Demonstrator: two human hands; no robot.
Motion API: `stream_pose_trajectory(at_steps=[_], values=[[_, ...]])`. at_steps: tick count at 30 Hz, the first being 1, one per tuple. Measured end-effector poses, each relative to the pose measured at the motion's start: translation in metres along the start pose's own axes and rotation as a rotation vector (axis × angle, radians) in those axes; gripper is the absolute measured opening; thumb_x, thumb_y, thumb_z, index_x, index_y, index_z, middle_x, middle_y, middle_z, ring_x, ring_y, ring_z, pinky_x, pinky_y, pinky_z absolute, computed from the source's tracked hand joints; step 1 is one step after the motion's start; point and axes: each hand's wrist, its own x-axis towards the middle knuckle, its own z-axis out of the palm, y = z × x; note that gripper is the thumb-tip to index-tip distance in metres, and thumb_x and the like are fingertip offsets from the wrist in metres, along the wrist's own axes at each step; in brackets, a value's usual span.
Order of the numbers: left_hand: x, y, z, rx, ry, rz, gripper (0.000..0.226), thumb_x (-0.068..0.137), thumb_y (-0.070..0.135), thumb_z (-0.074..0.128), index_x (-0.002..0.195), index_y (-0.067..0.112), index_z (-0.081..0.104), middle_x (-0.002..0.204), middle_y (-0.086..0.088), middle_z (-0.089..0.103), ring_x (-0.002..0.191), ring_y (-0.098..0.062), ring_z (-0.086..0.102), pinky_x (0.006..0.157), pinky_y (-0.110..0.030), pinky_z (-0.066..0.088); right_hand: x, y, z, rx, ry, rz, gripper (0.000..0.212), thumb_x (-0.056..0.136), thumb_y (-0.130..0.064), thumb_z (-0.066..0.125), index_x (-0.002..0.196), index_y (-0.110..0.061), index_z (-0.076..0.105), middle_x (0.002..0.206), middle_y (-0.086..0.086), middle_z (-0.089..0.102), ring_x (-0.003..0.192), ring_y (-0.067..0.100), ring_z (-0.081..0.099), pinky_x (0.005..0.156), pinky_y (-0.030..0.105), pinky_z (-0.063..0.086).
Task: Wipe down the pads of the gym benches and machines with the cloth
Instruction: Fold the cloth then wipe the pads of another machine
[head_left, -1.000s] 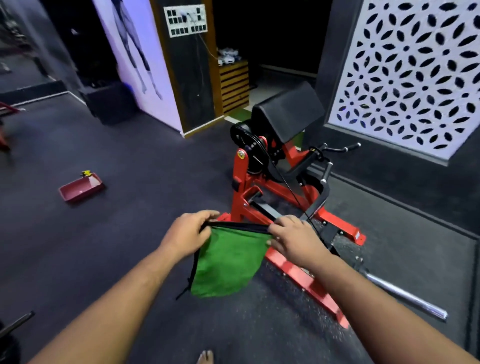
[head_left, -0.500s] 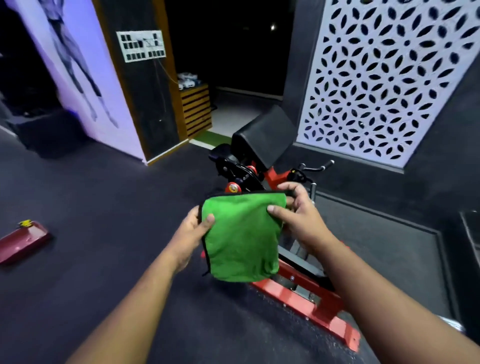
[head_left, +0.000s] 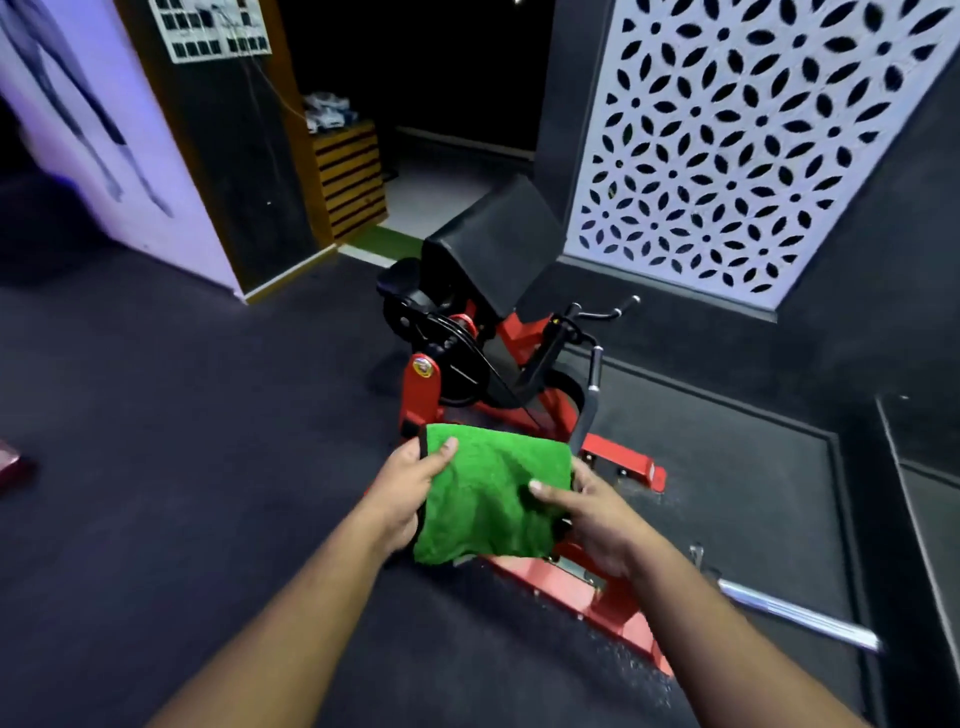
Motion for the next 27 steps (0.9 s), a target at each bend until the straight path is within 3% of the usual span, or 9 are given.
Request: stream_pose_trajectory(at_steps=[3,7,10,13,15,17,20,23,27], values=[[0.007,0.008,-0.009,0.094,0.016,0.048,0.016,0.098,0.007,0.062,0.114,0.007,0.063,0.110,-0.016,0.075,0.098,-0.029,0.073,0.086,-0.045,0.060,0.026,0.004,0.001,-0.045,-0.034,-0.014,0.038,0.091,0.000,0.068,0.129,-0.007,0.062,0.118,0.017,0.073,0.104,0.032,0.071,0.082,0.039,0.060],[0.022,0.020,-0.044,0.361,0.214,0.176,0.026,0.092,0.007,0.072,0.113,0.012,0.057,0.106,-0.011,0.076,0.097,-0.024,0.075,0.083,-0.042,0.062,0.060,-0.009,0.023,-0.083,0.218,-0.169,0.040,0.089,0.002,0.073,0.122,-0.008,0.055,0.098,0.013,0.077,0.083,0.022,0.074,0.064,0.028,0.059],[0.039,0.034,-0.075,0.401,0.434,0.231,0.050,0.081,0.034,0.083,0.115,0.030,0.047,0.096,-0.009,0.076,0.090,-0.026,0.075,0.084,-0.053,0.060,0.097,-0.023,0.053,-0.170,0.232,-0.279,0.042,0.087,-0.005,0.078,0.120,-0.014,0.053,0.089,0.009,0.075,0.071,0.012,0.071,0.064,0.030,0.057],[0.058,0.053,-0.113,0.474,0.514,0.281,0.073,0.066,0.058,0.078,0.126,0.049,0.038,0.095,-0.012,0.073,0.093,-0.028,0.072,0.087,-0.048,0.058,0.128,-0.036,0.083,-0.255,0.188,-0.352,0.040,0.081,-0.013,0.084,0.115,-0.020,0.064,0.093,0.008,0.075,0.081,0.017,0.069,0.081,0.044,0.059],[0.068,0.071,-0.139,0.390,0.373,0.329,0.079,0.074,0.036,0.085,0.137,0.046,0.038,0.108,-0.013,0.072,0.102,-0.028,0.072,0.092,-0.045,0.058,0.154,-0.038,0.103,-0.264,0.101,-0.369,0.053,0.071,-0.021,0.088,0.118,-0.028,0.066,0.110,0.010,0.073,0.098,0.024,0.068,0.094,0.053,0.056],[0.082,0.087,-0.164,0.428,0.201,0.349,0.084,0.076,0.005,0.086,0.144,0.027,0.043,0.124,-0.008,0.068,0.113,-0.021,0.068,0.099,-0.036,0.055,0.181,-0.035,0.116,-0.302,0.050,-0.416,0.062,0.067,-0.022,0.087,0.123,-0.034,0.064,0.120,0.007,0.069,0.110,0.029,0.065,0.101,0.058,0.052],[0.111,0.119,-0.215,0.843,0.249,0.410,0.067,0.070,0.016,0.092,0.129,0.029,0.064,0.118,0.007,0.070,0.108,-0.013,0.067,0.096,-0.032,0.054,0.214,-0.041,0.158,-0.487,0.181,-0.513,0.056,0.071,-0.022,0.083,0.122,-0.036,0.065,0.117,-0.005,0.070,0.109,0.023,0.066,0.098,0.057,0.053],[0.137,0.156,-0.255,1.157,0.348,0.534,0.030,0.072,0.045,0.084,0.098,0.041,0.071,0.091,0.016,0.064,0.093,-0.014,0.062,0.080,-0.037,0.053,0.233,-0.055,0.194,-0.683,0.351,-0.618,0.033,0.078,-0.017,0.085,0.106,-0.029,0.072,0.101,-0.013,0.071,0.094,0.006,0.064,0.087,0.039,0.055],[0.178,0.200,-0.294,1.098,0.221,0.599,0.025,0.080,0.043,0.081,0.098,0.029,0.072,0.103,0.008,0.057,0.101,-0.017,0.055,0.087,-0.033,0.047,0.262,-0.070,0.227,-0.753,0.475,-0.704,0.020,0.080,-0.025,0.086,0.091,-0.023,0.069,0.092,-0.009,0.061,0.092,0.009,0.058,0.082,0.031,0.048]])
